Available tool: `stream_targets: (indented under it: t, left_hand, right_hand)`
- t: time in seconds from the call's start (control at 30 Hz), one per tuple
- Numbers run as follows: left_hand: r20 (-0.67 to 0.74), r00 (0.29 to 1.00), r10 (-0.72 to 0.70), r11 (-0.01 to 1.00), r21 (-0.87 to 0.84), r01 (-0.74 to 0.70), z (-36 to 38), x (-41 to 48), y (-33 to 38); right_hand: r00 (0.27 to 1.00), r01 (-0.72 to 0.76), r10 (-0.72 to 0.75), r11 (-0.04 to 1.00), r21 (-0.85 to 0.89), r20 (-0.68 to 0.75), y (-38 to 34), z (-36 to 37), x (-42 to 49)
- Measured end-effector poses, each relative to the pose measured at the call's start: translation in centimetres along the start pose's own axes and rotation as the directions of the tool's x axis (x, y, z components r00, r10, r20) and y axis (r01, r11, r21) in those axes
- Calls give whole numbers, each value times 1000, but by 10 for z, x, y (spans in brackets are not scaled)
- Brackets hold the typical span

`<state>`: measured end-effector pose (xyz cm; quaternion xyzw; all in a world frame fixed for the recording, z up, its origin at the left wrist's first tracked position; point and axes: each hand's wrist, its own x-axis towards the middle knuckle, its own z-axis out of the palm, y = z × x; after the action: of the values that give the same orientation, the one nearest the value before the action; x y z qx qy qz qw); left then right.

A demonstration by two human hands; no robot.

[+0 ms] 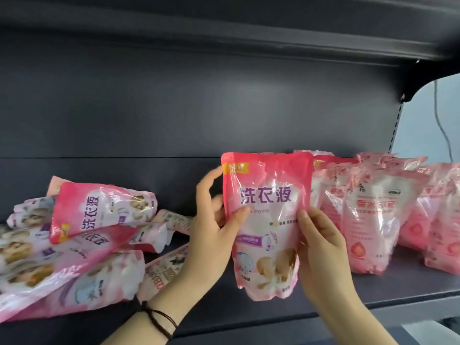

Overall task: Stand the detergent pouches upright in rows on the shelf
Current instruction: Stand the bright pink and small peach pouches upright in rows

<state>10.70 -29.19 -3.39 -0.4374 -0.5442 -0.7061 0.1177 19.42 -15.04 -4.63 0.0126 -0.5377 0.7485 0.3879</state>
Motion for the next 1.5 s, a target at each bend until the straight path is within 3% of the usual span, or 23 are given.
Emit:
stream_targets:
  t: [0.3,0.4,0.5,0.63,0.8,0.97,1.03,1.1,1.2,1.3,1.37,1.5]
  left_hand:
    - [-5,1000,-13,983,185,14,75,-12,-25]
    - [-19,998,-61,981,184,63,75,-26,-31]
    - [39,980,-193,934,312,171,69,-52,-37]
    - [86,938,-337,867,416,273,75,-82,-46]
    - [45,936,-349,861,411,301,81,-80,-47]
    - [55,934,-353,813,511,277,82,-77,-42]
    - [72,934,-349,754,614,235,79,-77,-37]
    - [101,942,-320,663,734,146,72,-77,-30]
    - [190,943,-273,502,864,-29,53,-71,-12]
    - [343,909,-235,376,895,-241,31,-58,6]
    - [415,875,-251,289,894,-341,12,-51,18]
    - [461,839,-290,130,887,-442,-23,-45,32]
  right_hand:
    - [998,-43,43,999,0,-38,12,-76,16]
    - [996,24,-15,993,-114,83,14,-91,16]
    - [961,80,0,958,-276,278,13,-104,9]
    - [934,148,81,798,-584,347,20,-120,0]
    - [920,113,141,797,-593,365,25,-122,4]
    - [921,96,172,770,-631,350,27,-122,7]
    - [933,121,168,687,-716,319,22,-124,7]
    - [936,211,136,524,-825,326,11,-126,8]
    - [894,408,176,53,-911,411,-12,-125,11]
    - [818,551,344,-242,-799,460,-28,-123,19]
    - [733,649,488,-291,-703,474,-40,-109,18]
    - [589,749,680,-258,-610,436,-57,-66,17]
